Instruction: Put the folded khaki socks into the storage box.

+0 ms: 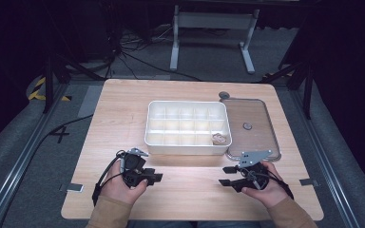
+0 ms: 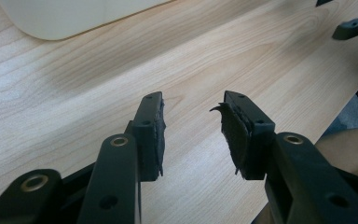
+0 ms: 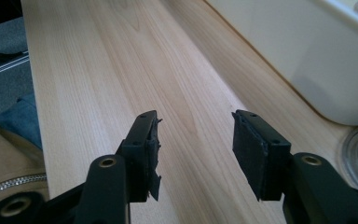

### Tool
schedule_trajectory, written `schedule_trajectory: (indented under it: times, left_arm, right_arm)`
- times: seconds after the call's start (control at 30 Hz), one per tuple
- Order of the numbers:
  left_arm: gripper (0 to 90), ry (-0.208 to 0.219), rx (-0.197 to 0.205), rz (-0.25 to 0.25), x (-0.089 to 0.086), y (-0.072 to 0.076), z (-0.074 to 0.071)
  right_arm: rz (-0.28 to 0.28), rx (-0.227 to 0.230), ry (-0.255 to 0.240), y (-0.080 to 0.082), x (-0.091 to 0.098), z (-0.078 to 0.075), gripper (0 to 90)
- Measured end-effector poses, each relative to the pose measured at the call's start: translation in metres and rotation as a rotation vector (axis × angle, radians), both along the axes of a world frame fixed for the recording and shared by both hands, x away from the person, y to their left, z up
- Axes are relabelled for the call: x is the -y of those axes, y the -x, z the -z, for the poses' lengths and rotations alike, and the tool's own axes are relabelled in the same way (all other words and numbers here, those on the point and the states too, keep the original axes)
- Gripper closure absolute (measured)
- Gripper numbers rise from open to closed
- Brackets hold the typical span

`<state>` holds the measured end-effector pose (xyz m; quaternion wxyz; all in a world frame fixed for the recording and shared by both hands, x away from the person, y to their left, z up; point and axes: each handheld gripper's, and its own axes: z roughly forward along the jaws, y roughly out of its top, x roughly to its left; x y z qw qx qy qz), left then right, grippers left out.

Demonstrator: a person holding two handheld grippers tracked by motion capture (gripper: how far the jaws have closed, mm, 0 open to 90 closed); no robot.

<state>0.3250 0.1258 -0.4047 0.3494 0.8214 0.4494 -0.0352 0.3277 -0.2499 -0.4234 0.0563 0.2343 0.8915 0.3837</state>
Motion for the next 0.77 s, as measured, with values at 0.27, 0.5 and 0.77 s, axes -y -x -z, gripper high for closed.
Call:
schedule_trajectory:
  times: [0.27, 0.5, 0.77]
  left_arm:
    - [58.6, -0.002, -0.012, 0.0, 0.0, -0.001, 0.003]
    - [57.8, -0.012, -0.022, 0.014, 0.002, -0.003, 0.005]
    - [55.4, -0.025, -0.031, 0.024, -0.002, -0.006, 0.009]
  right_arm:
    - [-0.009, -0.011, 0.041, 0.008, -0.003, 0.025, 50.8]
    - [-0.022, 0.008, 0.038, 0.016, -0.004, 0.037, 47.8]
    - [-0.017, 0.037, 0.007, 0.015, -0.002, 0.035, 46.2]
